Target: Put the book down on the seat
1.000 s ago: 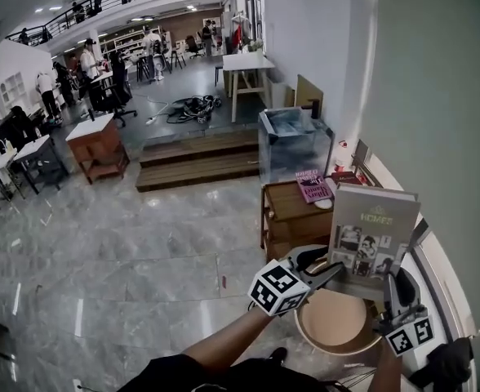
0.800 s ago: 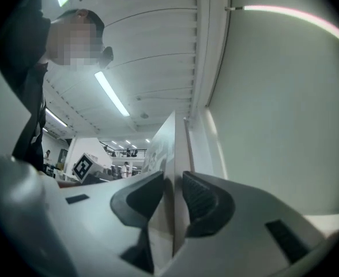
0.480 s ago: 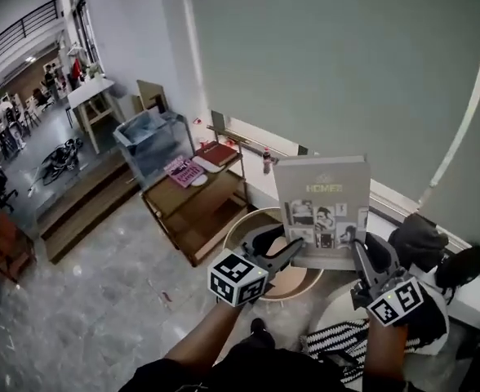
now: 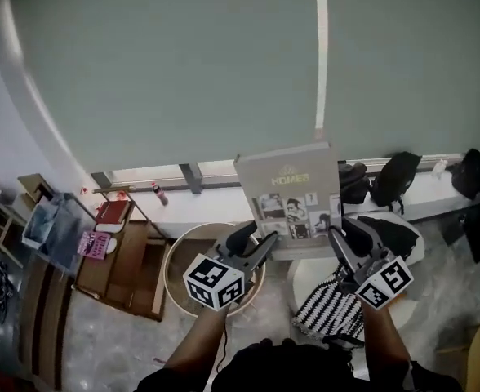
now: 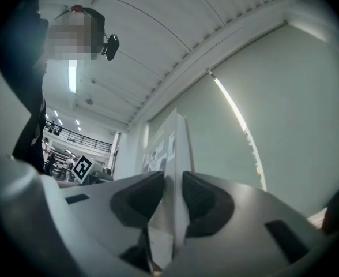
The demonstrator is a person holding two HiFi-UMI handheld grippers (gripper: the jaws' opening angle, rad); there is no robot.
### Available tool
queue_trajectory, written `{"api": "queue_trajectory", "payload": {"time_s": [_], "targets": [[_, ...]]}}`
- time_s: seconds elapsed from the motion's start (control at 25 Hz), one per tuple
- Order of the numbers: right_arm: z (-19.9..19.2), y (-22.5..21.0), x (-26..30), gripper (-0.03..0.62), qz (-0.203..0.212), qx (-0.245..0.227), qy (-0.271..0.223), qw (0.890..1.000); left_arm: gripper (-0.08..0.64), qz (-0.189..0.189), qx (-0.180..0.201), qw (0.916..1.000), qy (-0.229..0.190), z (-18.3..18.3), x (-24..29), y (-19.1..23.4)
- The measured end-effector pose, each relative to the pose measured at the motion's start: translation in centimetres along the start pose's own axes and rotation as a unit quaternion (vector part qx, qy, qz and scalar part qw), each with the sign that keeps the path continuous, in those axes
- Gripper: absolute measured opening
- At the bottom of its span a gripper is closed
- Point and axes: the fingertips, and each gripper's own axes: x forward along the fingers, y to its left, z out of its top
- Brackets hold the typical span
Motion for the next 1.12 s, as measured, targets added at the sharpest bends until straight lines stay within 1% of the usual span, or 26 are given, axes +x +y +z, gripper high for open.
{"api": "queue_trajectory", "payload": {"time_s": [0.12,0.28,0.32,0.36,0.48,0.52,0.56,0.72,0.76,0.8,0.92,0.96,1.0,1.12], "targets": [[1.0,2.0,-0.5,0.118,-0.061,-0.020,0.009,0.998,0.202,-0.067,-0.007,0.9977,0.003,0.6,-0.3,0.2],[2.0,3.6,0.8,0.117,-0.115,-0.033,-0.002,0.993,0.202,-0.135,-0.010,0.9907,0.005,1.1,0.4,1.6],[2.0,3.7,-0.1,0.117,-0.132,-0.037,-0.002,0.991,0.202,-0.154,-0.010,0.9880,0.008,0.8,0.9,0.9],[2.1,3.4,-2.2,0.117,-0.153,-0.041,0.001,0.987,0.202,-0.175,-0.010,0.9845,0.011,0.2,1.7,-0.9],[2.1,1.8,-12.2,0.117,-0.228,-0.062,0.017,0.972,0.202,-0.246,0.001,0.9691,0.021,-2.2,5.3,-9.6],[2.1,1.5,-14.3,0.117,-0.250,-0.066,0.023,0.966,0.202,-0.268,0.001,0.9632,0.024,-2.7,6.2,-11.4],[1.9,1.4,-15.2,0.117,-0.268,-0.067,0.031,0.961,0.202,-0.287,-0.001,0.9577,0.026,-3.0,6.9,-12.1],[0.7,1.6,-13.7,0.117,-0.326,-0.065,0.059,0.941,0.201,-0.342,-0.025,0.9390,0.028,-3.4,8.3,-10.2],[0.6,1.8,-14.3,0.117,-0.341,-0.068,0.063,0.935,0.201,-0.357,-0.030,0.9332,0.028,-3.6,8.6,-10.8],[0.9,2.3,-16.0,0.117,-0.358,-0.072,0.066,0.929,0.199,-0.373,-0.034,0.9268,0.029,-4.0,8.7,-12.6],[2.8,4.3,-24.9,0.117,-0.398,-0.082,0.061,0.912,0.199,-0.413,-0.035,0.9091,0.037,-5.3,8.4,-21.8],[3.3,4.7,-27.1,0.117,-0.406,-0.083,0.058,0.908,0.199,-0.422,-0.035,0.9052,0.040,-5.8,8.4,-24.1],[3.4,4.8,-28.3,0.117,-0.412,-0.083,0.057,0.906,0.199,-0.428,-0.036,0.9022,0.044,-6.1,8.4,-25.3],[2.5,4.3,-28.6,0.117,-0.425,-0.079,0.053,0.900,0.195,-0.436,-0.042,0.8976,0.052,-7.1,9.0,-25.2]]}}
